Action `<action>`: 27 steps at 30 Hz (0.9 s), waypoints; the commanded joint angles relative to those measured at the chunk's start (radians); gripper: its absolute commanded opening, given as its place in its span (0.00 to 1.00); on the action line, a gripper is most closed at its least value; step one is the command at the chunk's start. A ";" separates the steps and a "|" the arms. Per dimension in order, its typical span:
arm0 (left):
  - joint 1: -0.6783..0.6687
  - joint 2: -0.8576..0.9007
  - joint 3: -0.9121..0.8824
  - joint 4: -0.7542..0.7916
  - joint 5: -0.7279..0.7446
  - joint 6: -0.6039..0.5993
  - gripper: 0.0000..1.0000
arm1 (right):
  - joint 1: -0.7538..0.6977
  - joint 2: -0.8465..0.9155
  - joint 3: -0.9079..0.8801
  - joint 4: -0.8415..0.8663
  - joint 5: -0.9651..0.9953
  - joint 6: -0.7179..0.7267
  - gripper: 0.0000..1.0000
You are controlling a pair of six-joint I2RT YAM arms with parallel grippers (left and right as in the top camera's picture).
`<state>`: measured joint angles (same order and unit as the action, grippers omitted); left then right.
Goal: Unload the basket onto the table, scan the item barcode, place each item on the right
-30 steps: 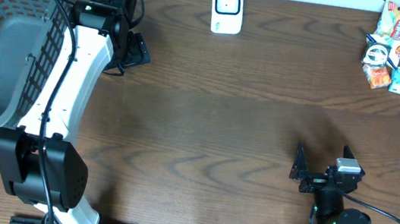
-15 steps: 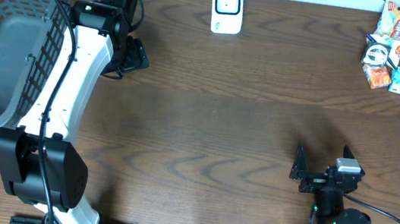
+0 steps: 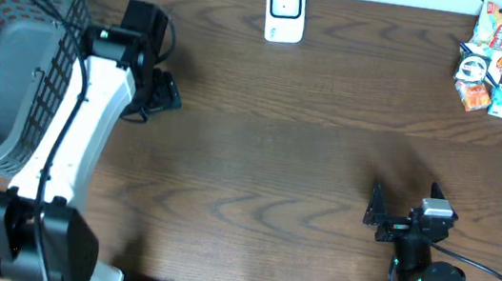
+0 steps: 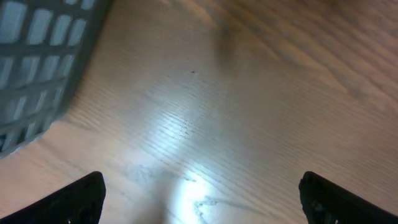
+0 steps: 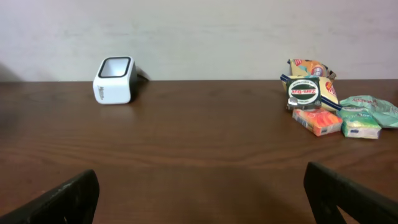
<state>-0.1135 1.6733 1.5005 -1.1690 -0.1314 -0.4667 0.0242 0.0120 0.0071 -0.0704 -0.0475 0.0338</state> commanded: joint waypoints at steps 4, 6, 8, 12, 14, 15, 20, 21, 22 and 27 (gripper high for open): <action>0.005 -0.146 -0.208 0.233 0.140 0.194 0.98 | -0.005 -0.006 -0.001 -0.005 0.011 0.011 0.99; 0.005 -0.171 -0.248 0.269 0.151 0.216 0.98 | -0.005 -0.006 -0.001 -0.005 0.011 0.011 0.99; 0.005 -0.200 -0.285 0.290 0.151 0.221 0.98 | -0.005 -0.006 -0.001 -0.005 0.011 0.011 0.99; 0.005 -0.258 -0.346 0.301 0.150 0.230 0.98 | -0.005 -0.006 -0.001 -0.005 0.011 0.011 0.99; 0.005 -0.295 -0.380 0.309 0.150 0.230 0.98 | -0.005 -0.006 -0.001 -0.005 0.011 0.011 0.99; 0.005 -0.316 -0.400 0.320 0.150 0.231 0.98 | -0.005 -0.006 -0.001 -0.005 0.011 0.011 0.99; 0.005 -0.470 -0.541 0.420 0.150 0.238 0.98 | -0.005 -0.006 -0.001 -0.005 0.011 0.011 0.99; 0.005 -0.495 -0.562 0.434 0.150 0.238 0.98 | -0.005 -0.006 -0.001 -0.005 0.011 0.011 0.99; 0.005 -0.567 -0.623 0.472 0.150 0.238 0.98 | -0.005 -0.006 -0.001 -0.005 0.011 0.011 0.99; 0.005 -0.770 -0.753 0.493 0.150 0.237 0.98 | -0.005 -0.006 -0.001 -0.005 0.011 0.011 0.99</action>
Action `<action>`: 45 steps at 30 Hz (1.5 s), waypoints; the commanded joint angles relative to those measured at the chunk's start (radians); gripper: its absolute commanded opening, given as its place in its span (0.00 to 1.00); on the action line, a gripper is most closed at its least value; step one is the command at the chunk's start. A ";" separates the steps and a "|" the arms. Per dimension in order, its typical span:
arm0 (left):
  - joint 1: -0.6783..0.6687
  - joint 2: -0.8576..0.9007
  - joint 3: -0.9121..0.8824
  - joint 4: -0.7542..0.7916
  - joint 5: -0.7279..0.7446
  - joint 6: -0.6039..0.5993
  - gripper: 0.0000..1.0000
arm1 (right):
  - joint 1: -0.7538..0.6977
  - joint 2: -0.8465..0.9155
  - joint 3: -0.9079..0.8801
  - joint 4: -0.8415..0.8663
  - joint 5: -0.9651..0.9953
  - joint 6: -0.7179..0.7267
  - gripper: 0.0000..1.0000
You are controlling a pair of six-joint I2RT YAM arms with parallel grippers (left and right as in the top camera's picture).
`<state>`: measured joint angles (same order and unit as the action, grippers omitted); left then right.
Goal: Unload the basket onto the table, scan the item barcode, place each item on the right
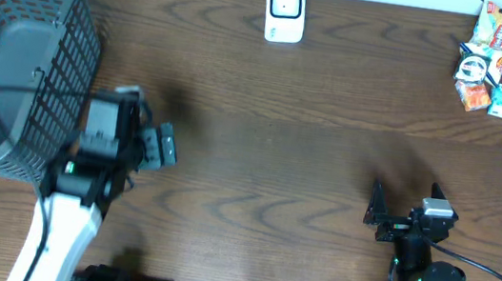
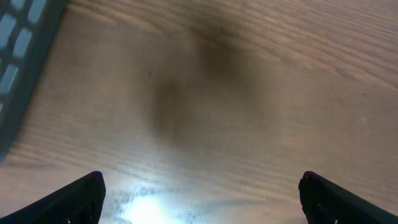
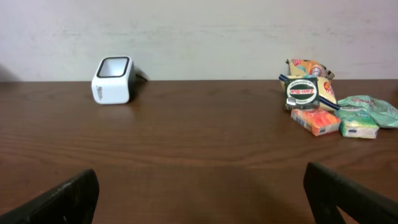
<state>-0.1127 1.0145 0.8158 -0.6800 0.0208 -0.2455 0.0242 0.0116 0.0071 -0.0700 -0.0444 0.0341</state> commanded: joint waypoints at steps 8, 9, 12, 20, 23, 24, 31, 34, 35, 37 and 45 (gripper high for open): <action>0.004 -0.388 -0.147 -0.042 -0.022 0.026 0.98 | -0.005 -0.006 -0.001 -0.005 0.008 0.010 0.99; 0.004 -0.402 -0.147 -0.060 -0.022 0.037 0.98 | -0.005 -0.006 -0.001 -0.005 0.008 0.010 0.99; 0.004 -0.437 -0.152 -0.109 -0.022 0.065 0.98 | -0.005 -0.006 -0.001 -0.005 0.008 0.010 0.99; 0.004 -0.503 -0.219 -0.072 -0.020 0.069 0.98 | -0.005 -0.006 -0.001 -0.005 0.008 0.010 0.99; 0.004 -0.538 -0.264 -0.034 -0.020 0.069 0.98 | -0.005 -0.006 -0.001 -0.005 0.008 0.010 0.99; 0.004 -0.549 -0.280 -0.010 -0.020 0.069 0.98 | -0.005 -0.006 -0.001 -0.005 0.008 0.010 0.99; 0.005 -0.631 -0.399 0.181 -0.013 0.069 0.98 | -0.005 -0.006 -0.001 -0.005 0.008 0.010 0.99; 0.005 -0.678 -0.448 0.234 -0.013 0.070 0.98 | -0.005 -0.006 -0.001 -0.005 0.008 0.010 0.99; 0.005 -0.688 -0.459 0.248 -0.013 0.070 0.98 | -0.005 -0.006 -0.001 -0.005 0.008 0.010 0.99; 0.005 -0.708 -0.486 0.284 -0.012 0.082 0.98 | -0.005 -0.006 -0.001 -0.005 0.008 0.010 0.99; 0.005 -0.813 -0.575 0.399 0.024 0.231 0.98 | -0.005 -0.006 -0.001 -0.005 0.008 0.010 0.99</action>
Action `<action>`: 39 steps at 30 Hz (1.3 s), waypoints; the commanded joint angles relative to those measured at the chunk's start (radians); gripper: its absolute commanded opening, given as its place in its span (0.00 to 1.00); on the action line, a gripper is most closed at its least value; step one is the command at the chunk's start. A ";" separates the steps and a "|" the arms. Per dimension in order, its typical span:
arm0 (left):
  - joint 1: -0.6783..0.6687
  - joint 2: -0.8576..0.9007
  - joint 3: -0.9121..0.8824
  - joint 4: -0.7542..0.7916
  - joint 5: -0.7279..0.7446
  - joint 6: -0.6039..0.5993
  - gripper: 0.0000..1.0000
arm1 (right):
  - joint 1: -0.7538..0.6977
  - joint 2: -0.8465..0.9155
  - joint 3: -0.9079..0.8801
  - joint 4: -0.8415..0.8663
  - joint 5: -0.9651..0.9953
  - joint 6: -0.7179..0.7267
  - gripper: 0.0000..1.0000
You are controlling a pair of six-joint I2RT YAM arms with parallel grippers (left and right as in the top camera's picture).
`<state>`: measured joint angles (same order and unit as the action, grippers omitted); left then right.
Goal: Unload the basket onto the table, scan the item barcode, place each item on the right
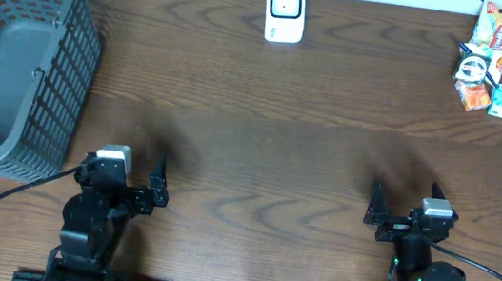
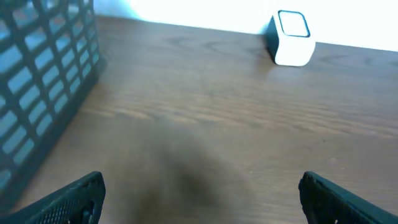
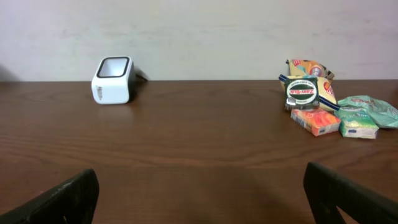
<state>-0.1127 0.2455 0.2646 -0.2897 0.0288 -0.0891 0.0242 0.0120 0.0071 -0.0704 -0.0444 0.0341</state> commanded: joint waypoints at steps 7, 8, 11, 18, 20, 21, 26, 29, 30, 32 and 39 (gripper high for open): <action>0.005 -0.110 -0.110 0.178 0.014 0.097 0.98 | -0.005 -0.006 -0.001 -0.005 0.008 0.010 0.99; 0.005 -0.115 -0.130 0.220 0.014 0.096 0.98 | -0.005 -0.006 -0.001 -0.005 0.008 0.010 0.99; 0.005 -0.132 -0.179 0.309 0.016 0.096 0.98 | -0.005 -0.006 -0.001 -0.005 0.008 0.010 0.99; 0.019 -0.243 -0.261 0.313 0.013 0.105 0.98 | -0.005 -0.006 -0.001 -0.005 0.008 0.010 0.99; 0.028 -0.245 -0.261 0.300 0.013 0.105 0.98 | -0.005 -0.006 -0.001 -0.005 0.008 0.010 0.99; 0.034 -0.245 -0.261 0.294 0.014 0.107 0.98 | -0.005 -0.006 -0.001 -0.005 0.008 0.010 0.99; 0.044 -0.245 -0.261 0.215 0.015 0.160 0.98 | -0.005 -0.006 -0.001 -0.005 0.008 0.010 0.99; 0.044 -0.244 -0.261 0.219 0.014 0.179 0.98 | -0.005 -0.006 -0.001 -0.005 0.008 0.010 0.99; 0.044 -0.244 -0.261 0.219 0.013 0.182 0.98 | -0.005 -0.006 -0.001 -0.005 0.008 0.010 0.99; 0.045 -0.244 -0.261 0.219 0.013 0.182 0.98 | -0.005 -0.006 -0.001 -0.005 0.008 0.010 0.99; 0.044 -0.240 -0.261 0.219 0.013 0.129 0.98 | -0.005 -0.006 -0.001 -0.005 0.008 0.010 0.99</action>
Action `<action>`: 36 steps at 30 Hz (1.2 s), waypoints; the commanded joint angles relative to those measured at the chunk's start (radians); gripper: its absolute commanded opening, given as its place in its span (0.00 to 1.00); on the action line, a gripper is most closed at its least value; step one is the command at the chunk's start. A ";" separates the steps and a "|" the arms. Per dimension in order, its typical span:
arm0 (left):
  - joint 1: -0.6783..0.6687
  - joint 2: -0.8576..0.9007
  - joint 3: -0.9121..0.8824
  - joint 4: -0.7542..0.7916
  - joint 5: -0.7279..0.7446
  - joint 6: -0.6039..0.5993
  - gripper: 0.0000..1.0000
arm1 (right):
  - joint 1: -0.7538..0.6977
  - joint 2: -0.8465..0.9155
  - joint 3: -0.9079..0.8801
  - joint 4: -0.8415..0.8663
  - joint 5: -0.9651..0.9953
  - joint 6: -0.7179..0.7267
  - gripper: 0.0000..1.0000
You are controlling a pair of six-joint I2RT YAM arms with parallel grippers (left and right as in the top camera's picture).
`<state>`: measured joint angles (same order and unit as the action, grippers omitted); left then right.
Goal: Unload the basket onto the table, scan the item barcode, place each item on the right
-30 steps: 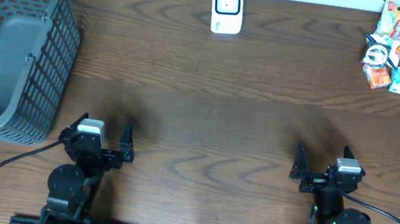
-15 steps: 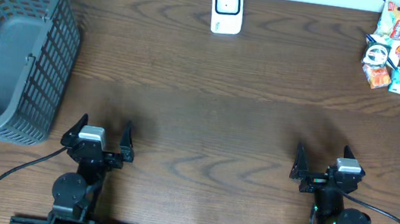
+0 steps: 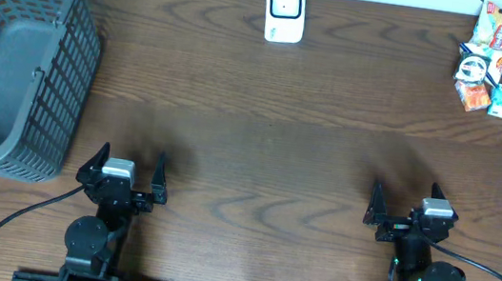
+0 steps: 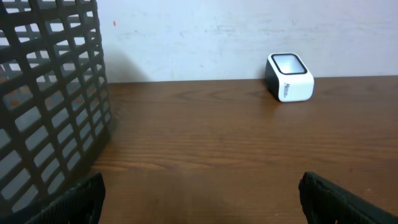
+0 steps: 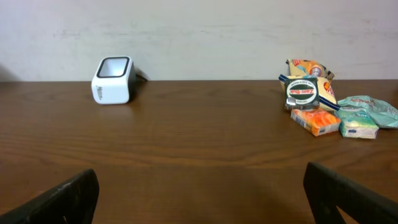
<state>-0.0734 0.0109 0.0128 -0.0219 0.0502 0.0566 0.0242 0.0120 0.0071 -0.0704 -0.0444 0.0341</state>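
Observation:
A white barcode scanner stands at the table's far edge, also seen as the scanner and the scanner. A heap of snack packets, the packets, lies at the far right corner. My left gripper rests at the near left, open and empty, level with the table; its fingertips frame bare wood. My right gripper sits at the near right, open and empty, far from the packets.
A grey mesh basket, the basket, fills the far left of the wooden table. A pale wall runs behind the table's far edge.
My left arm has settled lower at the near left, its camera now level and facing the scanner and basket. The right arm has not moved.
My left arm reached out beside the basket, gripper open and pointed down at the wood. Then it was drawn back halfway, then folded at the near left edge, and now rests level there. The right arm stayed parked throughout; the packets never moved.

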 commanded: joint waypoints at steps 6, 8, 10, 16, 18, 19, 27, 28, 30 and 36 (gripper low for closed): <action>0.005 -0.005 -0.009 -0.051 -0.013 -0.017 0.98 | -0.005 -0.006 -0.001 -0.005 0.008 0.010 0.99; 0.005 -0.010 -0.009 -0.052 -0.017 -0.017 0.98 | -0.005 -0.006 -0.001 -0.005 0.008 0.010 0.99; 0.005 -0.010 -0.009 -0.052 -0.017 -0.017 0.98 | -0.005 -0.006 -0.001 -0.005 0.008 0.010 0.99; 0.005 -0.010 -0.009 -0.052 -0.017 -0.063 0.98 | -0.005 -0.006 -0.001 -0.005 0.008 0.010 0.99; 0.005 -0.010 -0.009 -0.052 -0.017 -0.064 0.98 | -0.005 -0.006 -0.001 -0.005 0.008 0.010 0.99; 0.005 -0.010 -0.009 -0.052 -0.019 -0.071 0.98 | -0.005 -0.006 -0.001 -0.005 0.008 0.010 0.99; 0.005 -0.010 -0.009 -0.053 -0.034 -0.122 0.98 | -0.005 -0.006 -0.001 -0.005 0.008 0.010 0.99; 0.005 -0.010 -0.009 -0.053 -0.034 -0.122 0.98 | -0.005 -0.006 -0.001 -0.005 0.008 0.010 0.99; 0.005 -0.010 -0.009 -0.053 -0.034 -0.122 0.98 | -0.005 -0.006 -0.001 -0.005 0.008 0.010 0.99; 0.005 -0.010 -0.009 -0.053 -0.035 -0.121 0.98 | -0.005 -0.006 -0.001 -0.005 0.008 0.010 0.99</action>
<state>-0.0734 0.0109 0.0132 -0.0231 0.0467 -0.0555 0.0242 0.0120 0.0071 -0.0704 -0.0444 0.0341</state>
